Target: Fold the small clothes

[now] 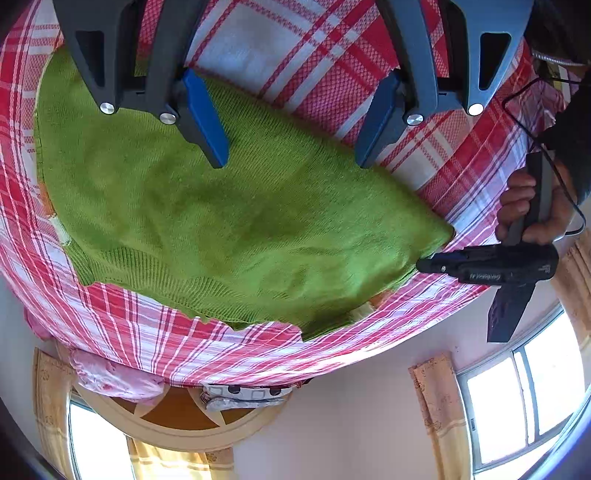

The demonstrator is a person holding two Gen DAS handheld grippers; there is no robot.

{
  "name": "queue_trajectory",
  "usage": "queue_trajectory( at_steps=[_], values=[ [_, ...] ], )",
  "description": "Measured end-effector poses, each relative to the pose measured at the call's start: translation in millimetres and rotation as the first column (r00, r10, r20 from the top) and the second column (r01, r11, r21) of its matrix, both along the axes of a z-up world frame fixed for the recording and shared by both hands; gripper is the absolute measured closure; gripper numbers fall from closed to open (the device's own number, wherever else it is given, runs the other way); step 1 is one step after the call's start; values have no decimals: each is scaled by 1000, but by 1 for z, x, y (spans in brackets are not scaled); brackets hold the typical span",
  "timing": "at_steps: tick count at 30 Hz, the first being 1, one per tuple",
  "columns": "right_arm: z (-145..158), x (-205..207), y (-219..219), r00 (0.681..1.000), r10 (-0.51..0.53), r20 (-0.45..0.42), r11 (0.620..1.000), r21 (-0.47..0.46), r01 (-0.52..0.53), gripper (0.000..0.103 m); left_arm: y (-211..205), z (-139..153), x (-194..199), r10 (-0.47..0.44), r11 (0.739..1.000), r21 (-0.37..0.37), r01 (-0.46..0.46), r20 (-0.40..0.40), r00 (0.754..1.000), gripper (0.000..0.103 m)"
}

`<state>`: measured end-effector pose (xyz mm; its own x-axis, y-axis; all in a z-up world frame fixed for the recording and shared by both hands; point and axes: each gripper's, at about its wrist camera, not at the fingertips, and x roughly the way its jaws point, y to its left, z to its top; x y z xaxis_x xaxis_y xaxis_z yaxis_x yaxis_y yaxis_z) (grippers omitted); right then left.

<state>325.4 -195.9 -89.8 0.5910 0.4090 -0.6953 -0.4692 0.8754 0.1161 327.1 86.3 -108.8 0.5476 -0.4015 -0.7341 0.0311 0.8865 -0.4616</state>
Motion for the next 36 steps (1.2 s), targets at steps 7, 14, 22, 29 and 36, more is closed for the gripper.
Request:
queue_trajectory(
  at_steps=[7, 14, 22, 29, 36],
  values=[
    [3, -8, 3, 1000, 10, 7, 1000, 5, -10, 31, -13, -2, -25, -15, 998, 62, 11, 54, 998, 86],
    [-1, -13, -5, 1000, -6, 1, 1000, 6, 6, 31, -4, 8, -58, 28, 997, 71, -38, 139, 990, 98],
    [3, -11, -5, 1000, 2, 6, 1000, 8, -2, 31, -1, -4, -61, 43, 996, 74, -51, 106, 993, 88],
    [14, 1, -17, 1000, -5, 13, 999, 33, 4, 31, 10, 34, -44, 88, 974, 189, -127, 202, 975, 52],
    [28, 77, -61, 992, -80, -102, 967, 235, 102, 31, -46, 54, 31, -77, 950, 312, 1, 230, 970, 35]
  ],
)
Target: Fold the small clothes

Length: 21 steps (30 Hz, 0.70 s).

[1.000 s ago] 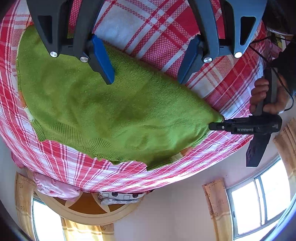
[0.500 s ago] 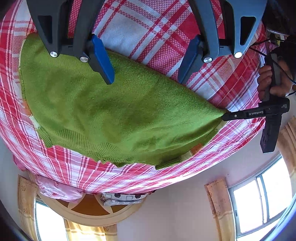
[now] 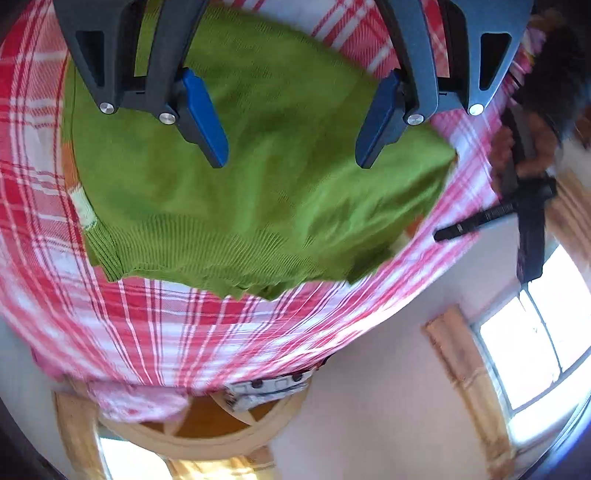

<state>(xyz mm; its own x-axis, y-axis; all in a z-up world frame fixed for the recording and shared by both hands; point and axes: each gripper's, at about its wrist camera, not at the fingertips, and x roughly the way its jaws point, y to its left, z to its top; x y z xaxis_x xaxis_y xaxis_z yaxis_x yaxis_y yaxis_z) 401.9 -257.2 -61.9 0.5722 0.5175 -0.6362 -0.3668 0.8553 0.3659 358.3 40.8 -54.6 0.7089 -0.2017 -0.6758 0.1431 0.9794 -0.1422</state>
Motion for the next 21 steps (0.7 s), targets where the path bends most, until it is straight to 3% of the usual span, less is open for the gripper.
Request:
queue_trajectory(
  at_steps=[2, 4, 6, 9, 12, 14, 17, 19, 21],
  values=[
    [0, 28, -17, 999, -35, -36, 997, 67, 37, 30, -22, 0, 24, -33, 998, 52, 33, -2, 999, 35],
    [-7, 62, -37, 993, -78, -85, 990, 113, 87, 30, -33, -5, 46, -8, 995, 101, 10, -17, 1000, 35],
    [-19, 88, -57, 981, -131, -140, 977, 149, 152, 30, -34, -18, 72, 36, 993, 116, -28, -66, 997, 35],
    [-40, 113, -83, 950, -228, -212, 954, 146, 261, 30, -14, -39, 98, 186, 969, 187, -164, -103, 977, 35],
    [-48, 114, -92, 950, -238, -201, 941, 196, 277, 30, 15, -55, 104, 249, 968, 87, -237, -164, 955, 23],
    [-47, 110, -85, 959, -236, -155, 954, 148, 259, 29, 24, -61, 106, 271, 963, 52, -266, -194, 943, 11],
    [-46, 104, -67, 971, -226, -78, 973, 39, 229, 25, 26, -62, 106, 263, 964, 24, -263, -206, 943, 10],
    [-43, 104, -61, 973, -220, -70, 975, -8, 220, 24, 23, -60, 106, 254, 967, 37, -253, -212, 944, 11],
    [-39, 107, -61, 969, -237, -70, 971, -49, 234, 24, 25, -53, 99, 235, 971, -2, -240, -208, 950, 13]
  ],
)
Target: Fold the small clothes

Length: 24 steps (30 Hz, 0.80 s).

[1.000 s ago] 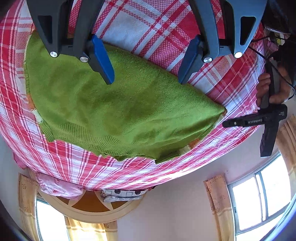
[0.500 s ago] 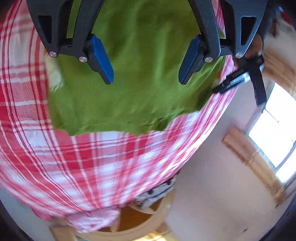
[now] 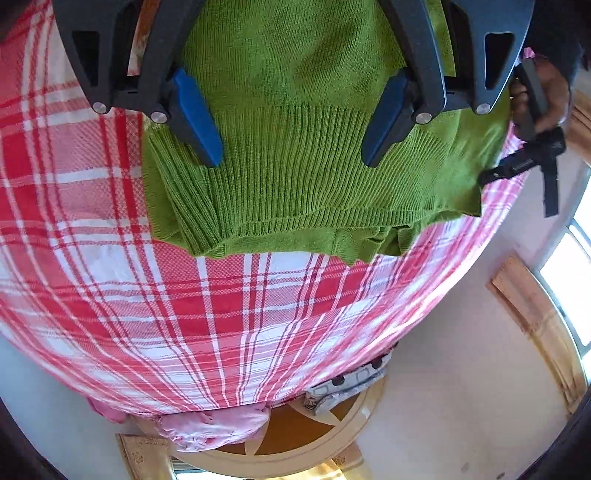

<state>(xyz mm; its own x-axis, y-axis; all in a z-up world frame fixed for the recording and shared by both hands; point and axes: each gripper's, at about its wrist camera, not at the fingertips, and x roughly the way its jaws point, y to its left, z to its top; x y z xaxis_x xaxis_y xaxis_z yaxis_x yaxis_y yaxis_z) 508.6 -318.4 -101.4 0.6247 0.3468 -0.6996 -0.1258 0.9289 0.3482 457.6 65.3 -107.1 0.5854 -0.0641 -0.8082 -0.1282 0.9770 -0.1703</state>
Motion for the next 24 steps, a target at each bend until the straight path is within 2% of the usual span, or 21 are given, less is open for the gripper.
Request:
queue_trajectory(
  at_steps=[2, 6, 10, 15, 18, 20, 24],
  values=[
    [12, -14, 6, 1000, -10, 25, 999, -41, 11, 24, -1, 13, -17, -27, 999, -30, 29, 54, 998, 13],
    [38, -58, 43, 988, 99, 121, 985, -154, -80, 24, 8, 31, -53, -71, 997, -2, 73, 153, 986, 12],
    [49, -107, 99, 952, 255, 170, 943, -259, -206, 24, 31, 22, -81, -84, 996, 7, 84, 146, 986, 10],
    [43, -163, 184, 867, 468, 169, 836, -402, -373, 24, 57, 3, -99, -48, 996, 80, 39, 114, 992, 10],
    [34, -184, 229, 811, 563, 159, 759, -486, -432, 24, 79, 2, -103, -3, 1000, 12, 2, 113, 994, 10],
    [26, -194, 252, 778, 609, 153, 712, -538, -452, 24, 87, 1, -103, 15, 1000, -3, -15, 117, 993, 9],
    [11, -200, 283, 746, 654, 128, 651, -597, -469, 25, 92, -5, -102, 22, 1000, -16, -21, 106, 994, 9]
  ],
)
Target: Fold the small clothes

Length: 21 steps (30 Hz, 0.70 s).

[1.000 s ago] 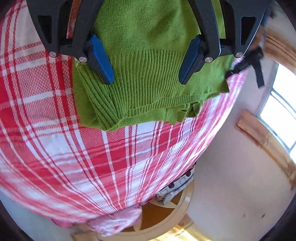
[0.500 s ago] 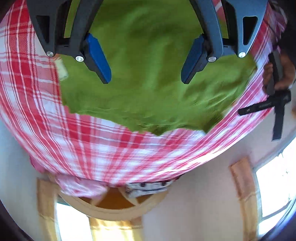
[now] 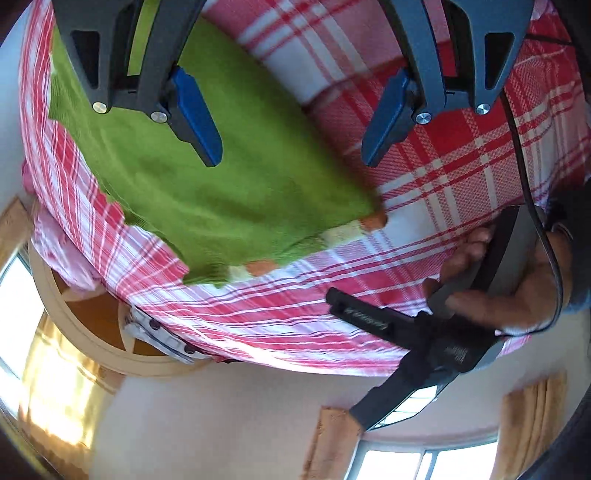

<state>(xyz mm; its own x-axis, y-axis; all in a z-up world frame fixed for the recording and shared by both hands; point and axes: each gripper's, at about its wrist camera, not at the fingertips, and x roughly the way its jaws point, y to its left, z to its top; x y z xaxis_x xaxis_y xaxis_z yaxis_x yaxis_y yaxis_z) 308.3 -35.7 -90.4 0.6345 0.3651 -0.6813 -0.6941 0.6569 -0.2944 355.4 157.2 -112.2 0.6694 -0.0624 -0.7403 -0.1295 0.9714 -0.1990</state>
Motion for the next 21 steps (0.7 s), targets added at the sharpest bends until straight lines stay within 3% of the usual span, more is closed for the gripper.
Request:
queue_trajectory(
  at_steps=[8, 11, 21],
  values=[
    [-17, -5, 42, 992, 38, 119, 992, -124, -23, 25, -4, -3, 1, -29, 1000, 3, 29, -7, 1000, 6],
    [-22, -2, 55, 987, 41, 152, 988, -156, -17, 34, -7, -4, 3, -41, 999, 18, 42, -13, 999, 6],
    [-24, 4, 59, 990, 45, 131, 990, -138, -27, 45, -23, -5, 15, -117, 991, 61, 119, -35, 993, 6]
  ],
)
